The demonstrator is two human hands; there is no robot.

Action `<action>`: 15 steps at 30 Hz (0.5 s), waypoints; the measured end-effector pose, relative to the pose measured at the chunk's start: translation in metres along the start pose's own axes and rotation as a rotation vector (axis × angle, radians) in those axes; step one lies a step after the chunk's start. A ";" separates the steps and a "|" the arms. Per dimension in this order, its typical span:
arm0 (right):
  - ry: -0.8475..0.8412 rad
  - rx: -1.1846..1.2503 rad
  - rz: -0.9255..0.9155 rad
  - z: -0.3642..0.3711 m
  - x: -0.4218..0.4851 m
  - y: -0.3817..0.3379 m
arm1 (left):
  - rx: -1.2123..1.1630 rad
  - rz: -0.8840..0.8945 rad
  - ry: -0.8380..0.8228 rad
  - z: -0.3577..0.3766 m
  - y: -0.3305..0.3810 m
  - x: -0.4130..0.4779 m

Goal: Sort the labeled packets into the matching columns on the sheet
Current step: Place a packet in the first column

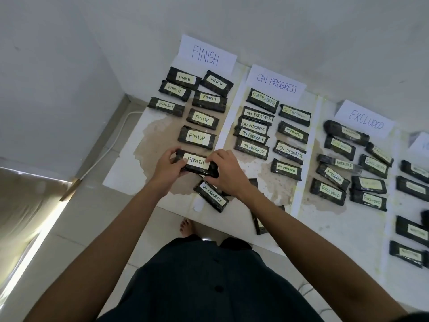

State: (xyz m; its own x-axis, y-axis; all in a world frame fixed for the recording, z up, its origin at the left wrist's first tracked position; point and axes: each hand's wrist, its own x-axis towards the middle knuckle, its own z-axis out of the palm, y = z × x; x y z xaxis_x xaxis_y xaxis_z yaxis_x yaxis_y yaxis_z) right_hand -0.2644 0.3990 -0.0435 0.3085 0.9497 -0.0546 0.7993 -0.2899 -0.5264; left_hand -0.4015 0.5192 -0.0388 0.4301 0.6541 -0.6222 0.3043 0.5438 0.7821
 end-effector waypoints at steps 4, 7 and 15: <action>-0.017 -0.001 0.033 0.007 0.040 -0.013 | 0.256 0.106 0.160 -0.018 0.015 0.017; -0.025 -0.027 0.040 0.014 0.083 -0.021 | 0.507 0.231 0.266 -0.041 0.029 0.040; -0.067 -0.082 0.037 0.051 0.178 -0.032 | 0.976 0.432 0.280 -0.086 0.033 0.093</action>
State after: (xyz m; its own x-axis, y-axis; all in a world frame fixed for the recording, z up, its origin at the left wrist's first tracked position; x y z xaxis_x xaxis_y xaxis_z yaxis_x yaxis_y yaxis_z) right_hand -0.2610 0.5836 -0.0798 0.3055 0.9431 -0.1311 0.8283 -0.3311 -0.4519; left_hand -0.4249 0.6426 -0.0739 0.4918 0.8522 -0.1787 0.7682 -0.3280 0.5499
